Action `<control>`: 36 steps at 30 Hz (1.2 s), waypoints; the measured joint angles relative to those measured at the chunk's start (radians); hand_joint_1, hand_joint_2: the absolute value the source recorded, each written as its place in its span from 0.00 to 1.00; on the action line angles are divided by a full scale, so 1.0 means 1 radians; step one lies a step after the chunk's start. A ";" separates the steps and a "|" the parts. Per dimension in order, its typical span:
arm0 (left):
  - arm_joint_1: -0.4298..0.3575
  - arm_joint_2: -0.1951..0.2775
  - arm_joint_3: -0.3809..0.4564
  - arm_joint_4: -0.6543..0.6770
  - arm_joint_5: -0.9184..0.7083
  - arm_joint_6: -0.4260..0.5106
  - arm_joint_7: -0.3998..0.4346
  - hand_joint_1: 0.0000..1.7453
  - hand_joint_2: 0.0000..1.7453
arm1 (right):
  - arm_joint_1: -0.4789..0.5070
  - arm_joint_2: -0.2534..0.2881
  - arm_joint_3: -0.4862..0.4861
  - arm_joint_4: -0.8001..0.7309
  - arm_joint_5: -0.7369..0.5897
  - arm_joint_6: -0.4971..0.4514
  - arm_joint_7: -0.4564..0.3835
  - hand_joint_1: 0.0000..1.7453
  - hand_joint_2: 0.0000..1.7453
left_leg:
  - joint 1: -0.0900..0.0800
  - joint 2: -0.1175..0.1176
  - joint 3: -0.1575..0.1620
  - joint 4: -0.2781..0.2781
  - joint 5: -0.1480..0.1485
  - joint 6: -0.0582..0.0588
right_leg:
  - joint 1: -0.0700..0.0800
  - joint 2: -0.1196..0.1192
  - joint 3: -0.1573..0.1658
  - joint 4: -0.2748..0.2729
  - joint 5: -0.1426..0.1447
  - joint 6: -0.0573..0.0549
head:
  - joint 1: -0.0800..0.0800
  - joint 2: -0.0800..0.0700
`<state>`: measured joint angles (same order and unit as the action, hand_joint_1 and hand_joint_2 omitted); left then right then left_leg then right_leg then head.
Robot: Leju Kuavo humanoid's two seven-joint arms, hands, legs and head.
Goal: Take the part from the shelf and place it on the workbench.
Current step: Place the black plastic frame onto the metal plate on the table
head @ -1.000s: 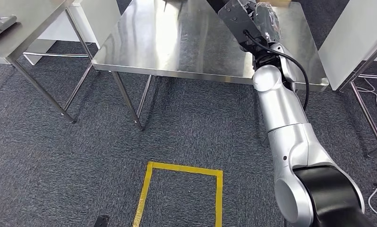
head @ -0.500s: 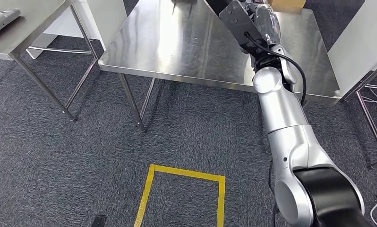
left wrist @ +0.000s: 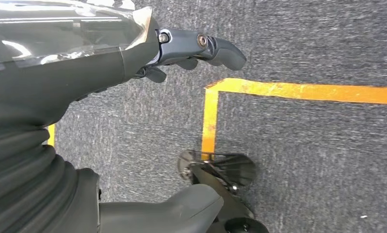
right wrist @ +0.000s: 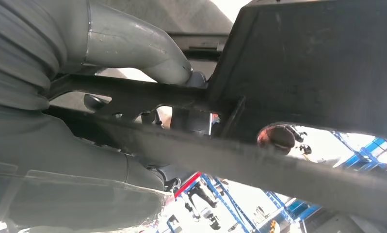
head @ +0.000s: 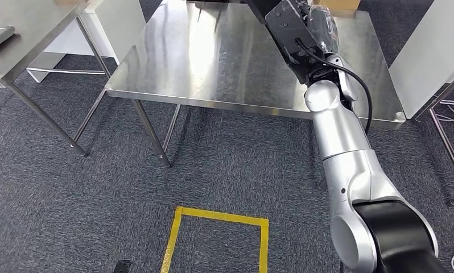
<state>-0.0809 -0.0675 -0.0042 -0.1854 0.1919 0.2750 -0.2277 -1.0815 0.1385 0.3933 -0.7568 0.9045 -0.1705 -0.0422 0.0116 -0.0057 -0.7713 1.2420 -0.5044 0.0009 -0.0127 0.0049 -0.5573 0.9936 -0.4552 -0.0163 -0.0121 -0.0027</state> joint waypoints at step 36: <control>-0.006 0.006 -0.016 0.000 -0.024 -0.009 0.017 0.00 1.00 | 0.005 -0.029 -0.010 0.002 0.023 -0.002 0.011 1.00 1.00 | -0.019 0.004 0.096 -0.261 0.153 0.040 | 0.009 0.009 0.044 -0.015 -0.027 0.025 | -0.006 0.000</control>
<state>-0.0868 -0.0618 -0.0202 -0.1856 0.1680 0.2663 -0.2103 -1.0764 0.1099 0.3835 -0.7544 0.9275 -0.1723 -0.0313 -0.0073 -0.0020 -0.6756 0.9812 -0.3518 0.0412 -0.0040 0.0138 -0.5137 0.9783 -0.4825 0.0086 -0.0176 -0.0027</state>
